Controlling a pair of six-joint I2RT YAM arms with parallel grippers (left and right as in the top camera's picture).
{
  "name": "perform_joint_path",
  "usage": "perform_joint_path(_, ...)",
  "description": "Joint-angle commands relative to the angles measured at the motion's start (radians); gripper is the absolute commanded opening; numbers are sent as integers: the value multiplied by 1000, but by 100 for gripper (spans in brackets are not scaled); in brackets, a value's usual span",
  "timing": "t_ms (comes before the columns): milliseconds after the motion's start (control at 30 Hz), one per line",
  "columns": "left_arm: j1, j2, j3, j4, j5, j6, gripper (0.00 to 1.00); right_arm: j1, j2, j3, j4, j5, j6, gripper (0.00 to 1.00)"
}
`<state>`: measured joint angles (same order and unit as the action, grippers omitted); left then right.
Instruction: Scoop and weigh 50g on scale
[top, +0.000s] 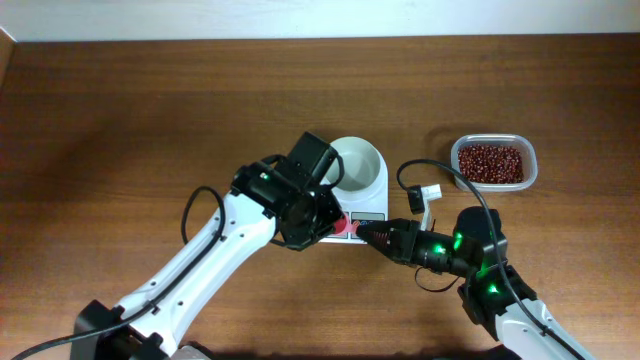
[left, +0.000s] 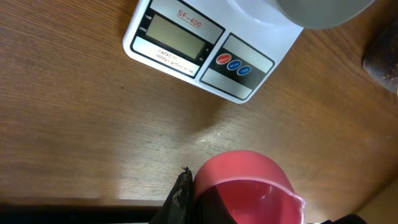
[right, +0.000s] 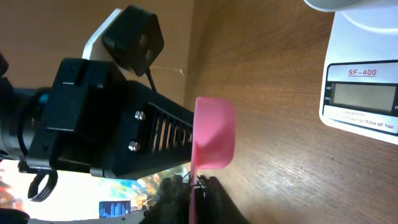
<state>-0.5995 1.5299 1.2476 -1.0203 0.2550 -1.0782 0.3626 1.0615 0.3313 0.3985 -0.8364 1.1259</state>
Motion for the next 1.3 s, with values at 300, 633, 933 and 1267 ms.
perform_joint_path(300,-9,11,-6,14,-16,-9,18,5,3,17,11,-24,37,4)
perform_joint_path(633,-8,11,-6,43,-36,-8,59,5,3,17,10,-24,42,4)
perform_joint_path(933,40,11,-5,43,-122,33,82,3,4,17,10,-16,34,4)
perform_joint_path(1267,184,-16,-4,31,-117,63,97,3,4,17,10,-5,-48,4)
